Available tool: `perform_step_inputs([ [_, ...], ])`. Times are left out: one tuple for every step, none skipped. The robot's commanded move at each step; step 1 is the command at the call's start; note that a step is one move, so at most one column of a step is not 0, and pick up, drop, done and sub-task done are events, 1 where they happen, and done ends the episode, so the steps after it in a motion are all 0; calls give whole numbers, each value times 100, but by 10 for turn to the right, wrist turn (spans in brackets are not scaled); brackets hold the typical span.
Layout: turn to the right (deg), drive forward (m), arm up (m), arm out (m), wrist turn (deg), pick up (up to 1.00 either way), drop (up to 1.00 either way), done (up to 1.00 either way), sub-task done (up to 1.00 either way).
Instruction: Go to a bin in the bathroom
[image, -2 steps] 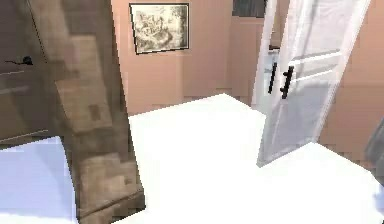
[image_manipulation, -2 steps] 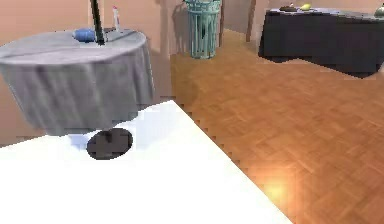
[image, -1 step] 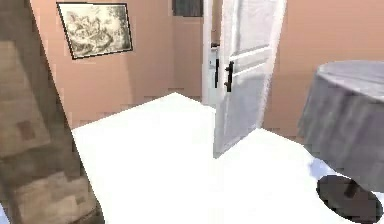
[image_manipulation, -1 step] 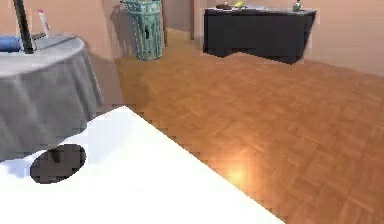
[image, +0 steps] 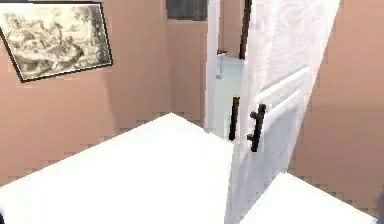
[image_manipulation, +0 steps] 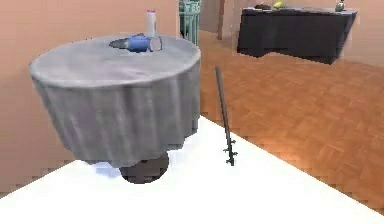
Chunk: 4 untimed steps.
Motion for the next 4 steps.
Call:
perform_step_inputs([
  [150, 0, 0, 0, 0, 0, 0, 0, 0],
  [0, 35, 0, 0, 0, 0, 0, 0, 0],
  [-450, 0, 0, 0, 0, 0, 0, 0, 0],
  [-120, 0, 0, 0, 0, 0, 0, 0, 0],
])
